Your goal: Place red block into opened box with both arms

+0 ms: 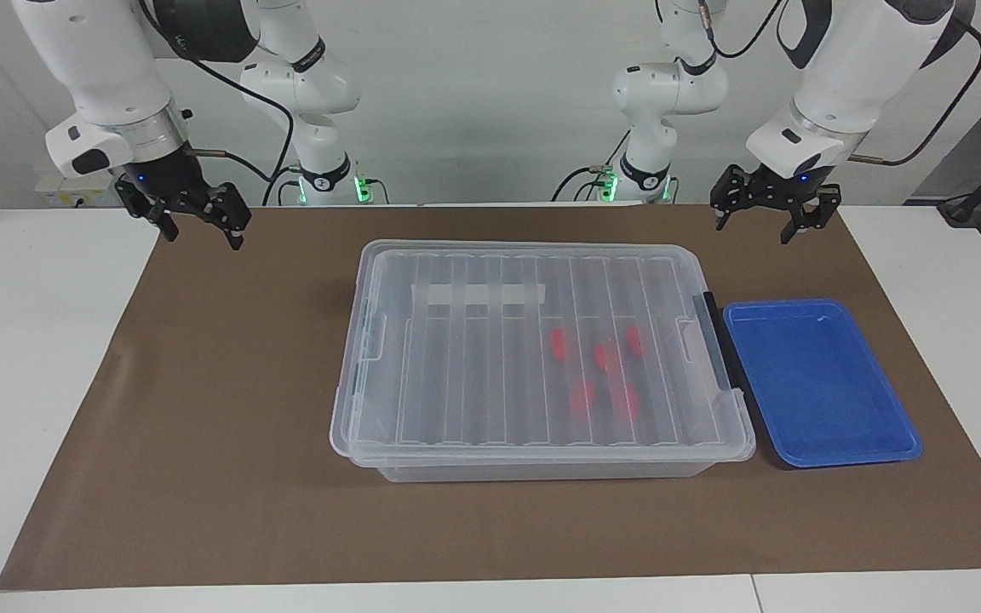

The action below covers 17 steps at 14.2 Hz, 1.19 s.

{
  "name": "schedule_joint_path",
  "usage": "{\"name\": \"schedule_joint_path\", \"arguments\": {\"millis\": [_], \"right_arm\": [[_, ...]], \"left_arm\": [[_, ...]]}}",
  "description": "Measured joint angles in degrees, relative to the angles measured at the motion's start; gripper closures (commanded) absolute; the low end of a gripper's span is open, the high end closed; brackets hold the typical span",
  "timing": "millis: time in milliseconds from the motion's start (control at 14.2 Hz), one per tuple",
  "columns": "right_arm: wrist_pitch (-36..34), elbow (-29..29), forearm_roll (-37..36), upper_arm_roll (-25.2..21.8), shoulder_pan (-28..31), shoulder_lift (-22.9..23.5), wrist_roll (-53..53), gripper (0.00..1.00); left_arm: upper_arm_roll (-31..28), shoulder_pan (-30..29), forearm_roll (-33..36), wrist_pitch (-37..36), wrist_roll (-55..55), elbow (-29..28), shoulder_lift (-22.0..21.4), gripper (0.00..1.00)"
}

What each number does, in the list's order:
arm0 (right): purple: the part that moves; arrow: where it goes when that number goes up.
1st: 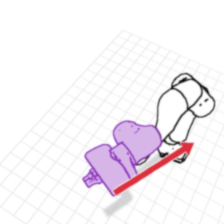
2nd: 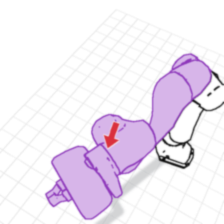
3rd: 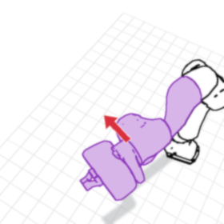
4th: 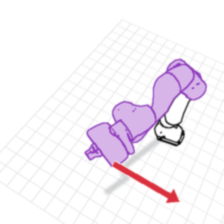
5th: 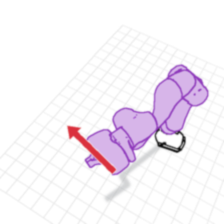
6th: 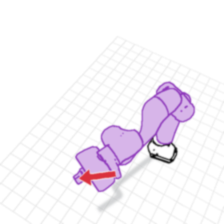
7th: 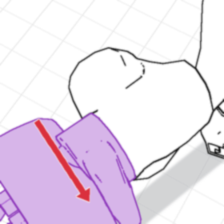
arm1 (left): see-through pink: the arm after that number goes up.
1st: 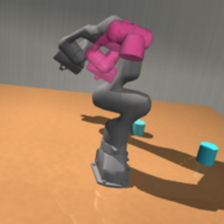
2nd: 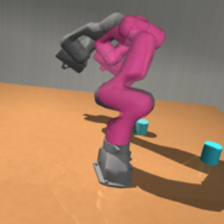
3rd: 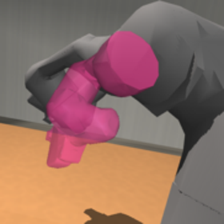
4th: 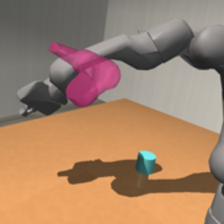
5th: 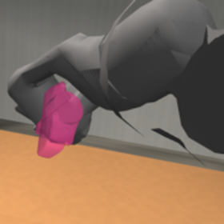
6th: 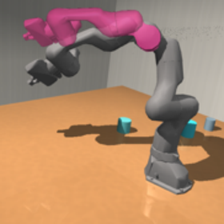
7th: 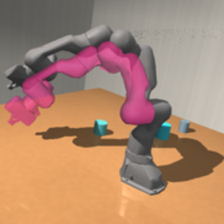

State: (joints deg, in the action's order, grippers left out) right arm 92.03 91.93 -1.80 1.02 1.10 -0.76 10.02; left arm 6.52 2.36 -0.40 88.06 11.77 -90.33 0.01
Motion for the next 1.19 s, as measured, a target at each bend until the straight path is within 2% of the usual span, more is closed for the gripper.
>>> {"name": "schedule_joint_path", "arguments": {"millis": [842, 1193], "right_arm": [[0.00, 0.00, -0.01, 0.17, -0.10, 0.00, 0.00, 0.00], [-0.08, -0.01, -0.01, -0.34, -2.34, -0.11, 0.00, 0.00]], "left_arm": [[0.12, -2.06, 0.00, -0.11, -0.03, -0.06, 0.00, 0.00], [-0.17, -2.42, 0.00, -0.12, -0.03, -0.06, 0.00, 0.00]]}}
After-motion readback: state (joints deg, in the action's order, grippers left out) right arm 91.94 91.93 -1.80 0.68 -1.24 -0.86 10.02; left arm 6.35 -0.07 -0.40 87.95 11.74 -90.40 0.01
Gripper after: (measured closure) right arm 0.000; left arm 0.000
